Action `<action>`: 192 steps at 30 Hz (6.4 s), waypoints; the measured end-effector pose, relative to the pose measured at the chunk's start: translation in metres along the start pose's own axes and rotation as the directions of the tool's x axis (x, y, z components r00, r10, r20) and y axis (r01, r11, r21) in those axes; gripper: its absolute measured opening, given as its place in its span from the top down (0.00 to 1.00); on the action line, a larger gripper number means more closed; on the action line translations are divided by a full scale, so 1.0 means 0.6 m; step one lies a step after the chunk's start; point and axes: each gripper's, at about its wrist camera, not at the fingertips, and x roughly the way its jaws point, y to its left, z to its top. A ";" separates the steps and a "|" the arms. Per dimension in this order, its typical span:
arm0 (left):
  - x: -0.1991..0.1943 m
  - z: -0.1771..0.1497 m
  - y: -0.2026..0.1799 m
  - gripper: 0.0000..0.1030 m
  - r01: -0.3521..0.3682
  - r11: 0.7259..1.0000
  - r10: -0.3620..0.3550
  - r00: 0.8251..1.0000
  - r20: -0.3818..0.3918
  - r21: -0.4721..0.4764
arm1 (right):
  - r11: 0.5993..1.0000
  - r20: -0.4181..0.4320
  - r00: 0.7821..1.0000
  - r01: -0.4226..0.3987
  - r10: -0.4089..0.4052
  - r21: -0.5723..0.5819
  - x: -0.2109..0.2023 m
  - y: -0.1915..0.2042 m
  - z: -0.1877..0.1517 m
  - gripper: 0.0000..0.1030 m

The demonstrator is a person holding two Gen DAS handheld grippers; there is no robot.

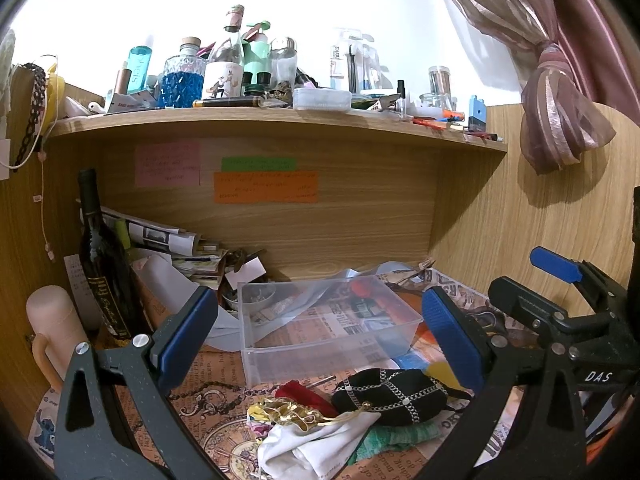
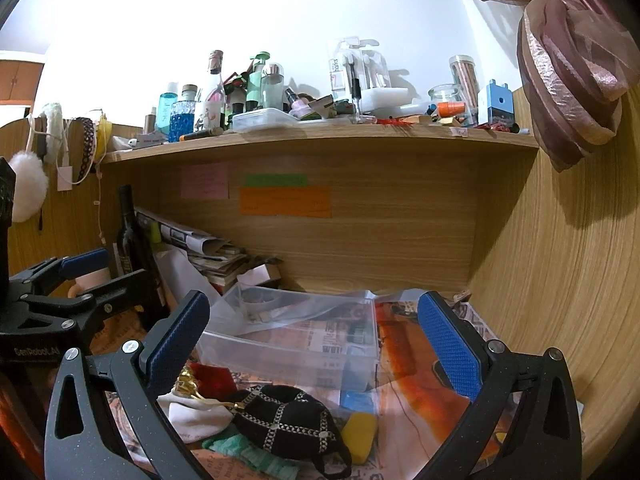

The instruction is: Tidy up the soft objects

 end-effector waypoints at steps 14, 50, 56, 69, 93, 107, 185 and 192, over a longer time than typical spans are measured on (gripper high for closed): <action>-0.002 0.000 0.001 0.00 0.001 1.000 -0.001 1.000 0.001 0.000 | 1.000 0.004 1.000 0.008 -0.008 -0.002 0.001 0.000 0.001 0.00; 0.000 0.000 0.006 0.00 0.003 1.000 -0.003 1.000 -0.003 -0.002 | 1.000 0.017 1.000 -0.001 0.001 0.015 -0.002 0.005 0.004 0.00; 0.015 -0.006 0.010 0.00 0.003 1.000 -0.003 0.999 -0.035 -0.001 | 0.999 -0.011 1.000 0.011 -0.010 0.031 0.009 -0.008 -0.005 0.00; 0.115 -0.101 0.038 0.00 0.018 1.000 -0.024 0.948 -0.317 -0.022 | 0.995 -0.296 0.954 0.075 -0.051 0.070 0.083 -0.077 -0.101 0.00; 0.193 -0.173 0.059 0.52 0.038 0.996 -0.070 0.888 -0.454 -0.078 | 0.985 -0.539 0.836 -0.009 0.102 0.172 0.155 -0.108 -0.198 0.51; 0.165 -0.143 0.051 0.86 0.097 0.992 -0.119 0.915 -0.385 -0.078 | 0.987 -0.509 0.853 -0.042 0.117 0.157 0.147 -0.092 -0.192 0.75; 0.346 -0.013 0.094 0.39 0.013 1.000 -0.010 0.918 -0.396 0.004 | 0.991 -0.450 0.885 -0.132 0.119 0.003 0.330 -0.031 -0.047 0.37; 0.266 -0.002 0.099 0.22 0.020 1.000 -0.017 0.944 -0.330 0.006 | 0.991 -0.357 0.927 -0.132 0.114 -0.027 0.246 -0.028 -0.017 0.21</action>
